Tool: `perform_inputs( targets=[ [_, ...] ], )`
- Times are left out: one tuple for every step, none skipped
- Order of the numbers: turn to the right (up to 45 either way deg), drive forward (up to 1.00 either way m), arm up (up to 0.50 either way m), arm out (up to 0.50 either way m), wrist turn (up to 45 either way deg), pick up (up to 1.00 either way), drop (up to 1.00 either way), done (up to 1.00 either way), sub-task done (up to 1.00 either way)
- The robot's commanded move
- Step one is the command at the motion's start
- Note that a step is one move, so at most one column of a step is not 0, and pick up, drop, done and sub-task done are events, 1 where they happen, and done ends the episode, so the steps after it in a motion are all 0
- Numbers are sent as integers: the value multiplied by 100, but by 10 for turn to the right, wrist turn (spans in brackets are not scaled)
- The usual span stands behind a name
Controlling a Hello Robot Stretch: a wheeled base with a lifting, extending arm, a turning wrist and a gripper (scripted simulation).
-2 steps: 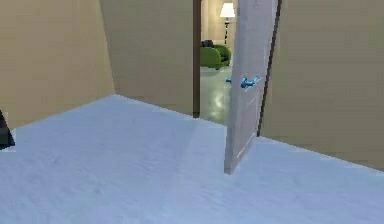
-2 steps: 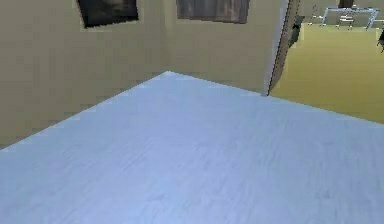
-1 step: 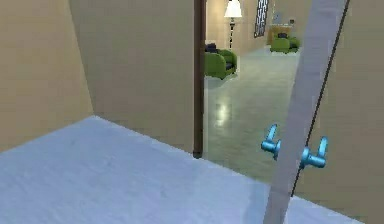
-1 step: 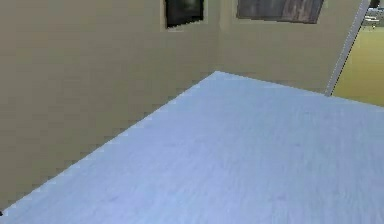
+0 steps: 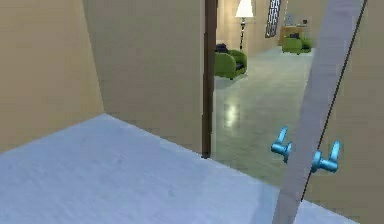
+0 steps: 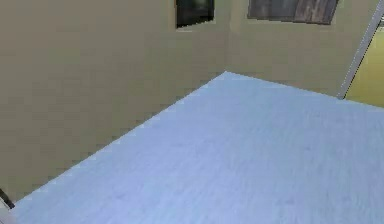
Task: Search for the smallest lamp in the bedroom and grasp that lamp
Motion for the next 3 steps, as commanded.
perform_inputs(
  targets=[
    [-330,0,0,0,0,0,0,0,0],
    [0,45,0,0,0,0,0,0,0],
    [420,0,0,0,0,0,0,0,0]
  ],
)
